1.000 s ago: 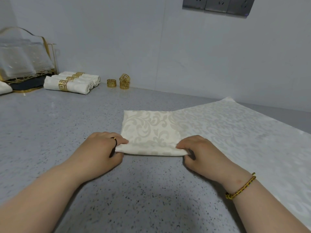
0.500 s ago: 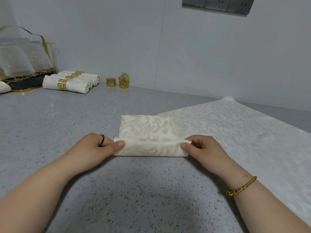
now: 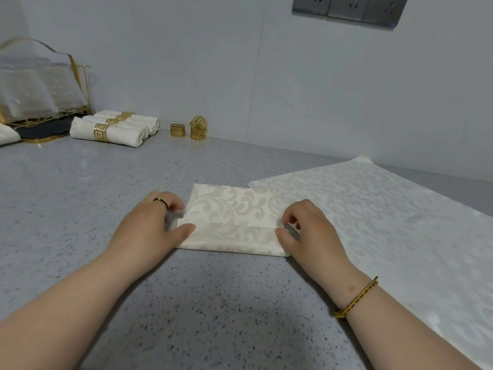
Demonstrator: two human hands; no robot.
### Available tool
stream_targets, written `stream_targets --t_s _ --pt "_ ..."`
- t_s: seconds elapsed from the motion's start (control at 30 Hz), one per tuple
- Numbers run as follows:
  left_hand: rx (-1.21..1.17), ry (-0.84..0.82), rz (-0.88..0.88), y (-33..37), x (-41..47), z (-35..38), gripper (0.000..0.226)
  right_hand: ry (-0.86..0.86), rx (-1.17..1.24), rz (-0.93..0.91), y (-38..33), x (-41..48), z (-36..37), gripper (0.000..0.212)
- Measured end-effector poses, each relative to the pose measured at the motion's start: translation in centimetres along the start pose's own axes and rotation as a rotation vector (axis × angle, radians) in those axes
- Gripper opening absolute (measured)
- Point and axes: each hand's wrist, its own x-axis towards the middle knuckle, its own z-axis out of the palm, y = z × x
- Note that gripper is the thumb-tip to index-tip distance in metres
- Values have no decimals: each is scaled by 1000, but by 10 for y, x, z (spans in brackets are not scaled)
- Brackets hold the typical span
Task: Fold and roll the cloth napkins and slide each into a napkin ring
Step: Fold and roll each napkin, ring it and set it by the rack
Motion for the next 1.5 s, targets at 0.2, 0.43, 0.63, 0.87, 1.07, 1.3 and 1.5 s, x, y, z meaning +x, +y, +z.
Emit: stream_targets --t_s 0.2,0.43,0.63,0.87,1.07,1.3,1.5 --pt "2 -197 247 -5 -1 -3 46 -176 285 -26 6 -7 -18 21" --pt "39 -344 208 -10 -1 -7 36 -324 173 -8 6 -4 -11 37" --pt "-77 -255 153 -8 -3 -7 25 -233 266 106 8 -1 -9 21" --pt "-263 -158 0 3 -2 -1 22 -157 429 241 12 3 -7 6" --pt "-48 22 -5 4 2 9 7 -69 275 272 5 6 6 15" --pt "17 -86 181 0 1 -1 24 -43 21 -83 4 2 -4 19" --pt "96 -296 229 -11 2 -3 73 -272 39 -120 12 -5 -17 32"
